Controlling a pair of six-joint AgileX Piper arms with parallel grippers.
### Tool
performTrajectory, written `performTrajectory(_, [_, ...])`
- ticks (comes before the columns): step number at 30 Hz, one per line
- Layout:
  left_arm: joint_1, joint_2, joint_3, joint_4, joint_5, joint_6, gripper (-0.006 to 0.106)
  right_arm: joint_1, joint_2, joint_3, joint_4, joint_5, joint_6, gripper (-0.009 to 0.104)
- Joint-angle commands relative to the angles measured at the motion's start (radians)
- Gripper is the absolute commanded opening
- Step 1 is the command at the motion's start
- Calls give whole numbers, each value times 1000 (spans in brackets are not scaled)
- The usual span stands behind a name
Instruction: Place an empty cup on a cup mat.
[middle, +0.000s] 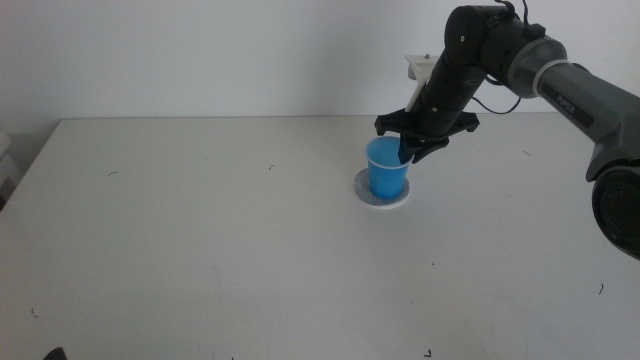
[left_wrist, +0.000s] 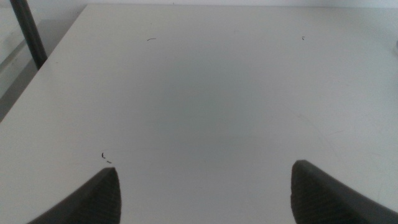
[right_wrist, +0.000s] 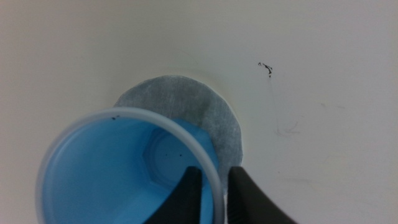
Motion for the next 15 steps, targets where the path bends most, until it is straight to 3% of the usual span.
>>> performTrajectory(1, [1, -3, -6, 0, -67, -11, 105, 5, -68, -30, -1, -24, -13, 22])
performTrajectory(8, [1, -3, -6, 0, -67, -11, 105, 6, -86, -34, -2, -24, -13, 60])
performTrajectory(12, [1, -3, -6, 0, -67, -11, 105, 5, -158, -33, -14, -4, -17, 73])
performTrajectory(15, [1, -3, -6, 0, -67, -11, 105, -3, -231, -33, -38, 15, -17, 75])
